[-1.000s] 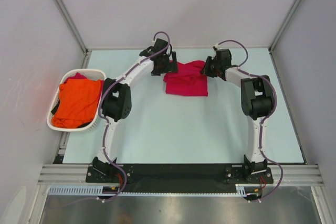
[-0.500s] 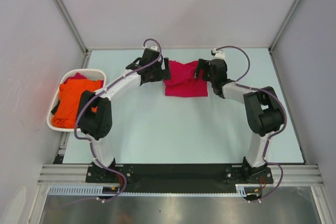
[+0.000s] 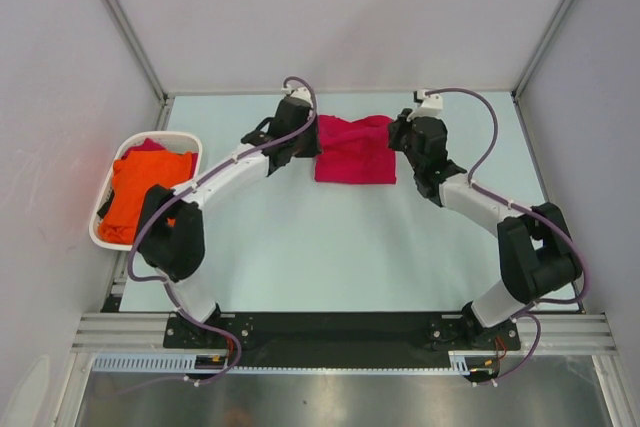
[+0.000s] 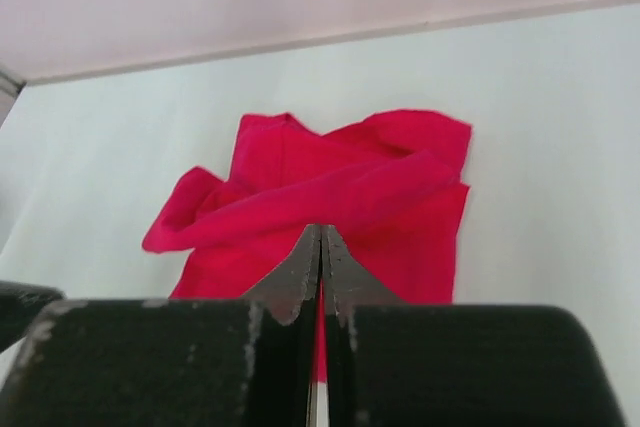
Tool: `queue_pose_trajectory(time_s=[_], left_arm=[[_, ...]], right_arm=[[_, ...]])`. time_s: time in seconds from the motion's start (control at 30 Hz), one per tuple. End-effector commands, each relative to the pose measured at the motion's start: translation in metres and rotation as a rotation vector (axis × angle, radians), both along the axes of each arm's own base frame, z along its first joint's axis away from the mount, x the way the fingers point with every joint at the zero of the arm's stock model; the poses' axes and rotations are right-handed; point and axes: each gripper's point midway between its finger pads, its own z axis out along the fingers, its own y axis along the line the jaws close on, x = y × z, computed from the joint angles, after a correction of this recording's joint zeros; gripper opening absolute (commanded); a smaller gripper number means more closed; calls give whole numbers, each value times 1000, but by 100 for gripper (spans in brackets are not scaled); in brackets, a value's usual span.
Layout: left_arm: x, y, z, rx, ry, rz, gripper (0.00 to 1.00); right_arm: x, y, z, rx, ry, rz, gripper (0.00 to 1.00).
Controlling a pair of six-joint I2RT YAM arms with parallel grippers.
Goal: Fold and stack the t-shirts
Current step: Fold the long partially folded tshirt into a neat square
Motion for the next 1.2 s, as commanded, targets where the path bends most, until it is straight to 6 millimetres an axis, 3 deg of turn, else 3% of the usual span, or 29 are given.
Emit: queue_pose_trajectory(time_s=[0.0,0.07,0.13,0.17,0.2,0.27,0.3,0.33,0.37,0.4,0.43,0.5,0.53,0.57,0.63,0.67,0.73,0.77,0.83,0.87,0.9,0.93,0.97,1.0,1.03,1.07,1.1,1.13,1.17], left_arm=[[10,-26,-6,-43,-2,-66,0],[16,-34,-24,-43,33,-69,0],[22,-46,-22,-74,34,-96,0],[25,-50,-31,-70,50,-102,0],[31,-55,-25,-84,36,-109,0],[38,-58,-38,-67,57,-105,0],[45,-61,-30,-74,40,-104,0],[50,-60,-38,-56,45,-93,0],[54,-61,-36,-54,37,-86,0],[63,-58,-29,-47,11,-60,0],[69,-56,-35,-32,11,-35,0],[82,-53,-26,-30,-11,-9,0],[89,-51,-37,-8,1,12,0],[99,-54,-23,-17,-26,17,0],[109,-49,-43,31,5,36,0],[120,-51,-30,22,-24,45,0],[129,-47,-47,50,2,58,0],[140,-47,-34,28,-23,68,0],[148,-46,-47,24,-2,80,0],[154,-44,-37,-10,3,88,0],[157,-43,-45,-22,25,92,0],[159,-42,-38,-41,25,91,0],[160,-38,-37,-56,34,100,0],[158,-36,-22,-66,14,102,0],[152,-32,-30,-51,31,105,0],[150,-31,0,-78,-24,99,0],[146,-29,8,-86,-41,93,0],[134,-24,-10,-68,-9,92,0],[131,-25,24,-106,-82,74,0]], right_arm=[[-2,26,-7,10,42,110,0],[0,37,-24,15,81,158,0],[6,43,-36,14,120,177,0],[8,44,-40,11,131,184,0],[11,51,-37,18,135,217,0],[16,53,-51,18,171,230,0],[19,54,-52,17,176,233,0],[24,56,-48,21,168,237,0],[27,57,-58,18,186,243,0],[30,57,-59,19,188,244,0],[35,61,-54,19,174,253,0],[41,64,-67,12,200,259,0],[48,65,-64,14,193,258,0],[51,67,-76,9,215,260,0],[60,71,-74,9,209,260,0],[64,72,-74,8,209,259,0],[72,73,-90,-5,233,252,0],[79,75,-88,-7,228,246,0],[88,74,-103,-19,253,230,0],[95,75,-98,-21,249,219,0],[102,71,-111,-37,272,196,0],[105,68,-117,-50,290,178,0],[116,68,-106,-50,266,160,0],[124,60,-120,-75,284,106,0],[126,58,-126,-91,303,91,0],[140,59,-110,-86,268,76,0],[146,56,-123,-110,282,54,0],[151,55,-124,-123,286,39,0],[155,56,-123,-138,276,28,0]])
